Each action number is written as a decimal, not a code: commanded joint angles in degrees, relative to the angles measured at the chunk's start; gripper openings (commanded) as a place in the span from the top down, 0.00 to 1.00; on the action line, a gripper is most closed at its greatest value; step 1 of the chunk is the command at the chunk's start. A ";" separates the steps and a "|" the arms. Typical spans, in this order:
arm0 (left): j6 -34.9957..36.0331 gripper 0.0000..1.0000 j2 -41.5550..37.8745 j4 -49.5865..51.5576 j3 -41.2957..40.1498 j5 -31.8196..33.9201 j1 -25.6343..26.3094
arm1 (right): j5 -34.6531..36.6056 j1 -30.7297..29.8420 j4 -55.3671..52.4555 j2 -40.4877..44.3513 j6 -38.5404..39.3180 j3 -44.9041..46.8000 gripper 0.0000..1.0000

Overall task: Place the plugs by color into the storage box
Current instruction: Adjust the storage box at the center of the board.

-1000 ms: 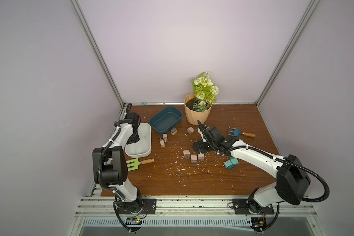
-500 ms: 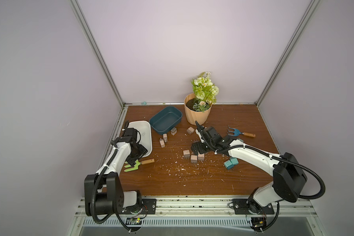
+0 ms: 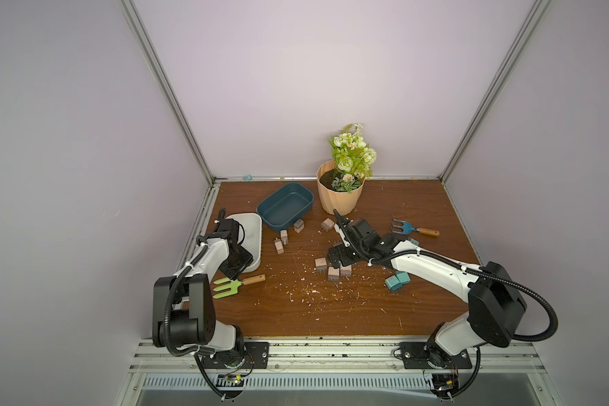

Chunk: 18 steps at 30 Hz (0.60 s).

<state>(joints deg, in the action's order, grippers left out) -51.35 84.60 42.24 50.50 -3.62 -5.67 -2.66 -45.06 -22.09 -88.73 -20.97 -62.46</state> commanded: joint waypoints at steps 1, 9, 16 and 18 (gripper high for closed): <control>1.55 0.61 0.63 0.45 0.42 1.53 -0.65 | -1.37 -0.57 0.36 0.07 0.76 -2.38 0.01; 1.86 0.69 -3.63 0.80 -6.44 -1.05 -0.66 | -3.47 -1.95 1.15 -4.47 1.46 -6.85 0.01; -0.39 0.70 -7.94 2.26 -8.92 1.05 -0.72 | -4.86 -5.58 -0.44 -13.81 3.63 -18.80 0.01; 0.53 0.70 -6.78 2.95 -7.19 2.33 -0.96 | -4.99 -6.77 -1.31 -17.00 4.81 -22.79 0.01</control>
<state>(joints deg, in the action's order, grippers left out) -50.41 77.08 42.22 41.82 -4.23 -5.80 -6.42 -50.22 -22.65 -104.09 -18.63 -80.49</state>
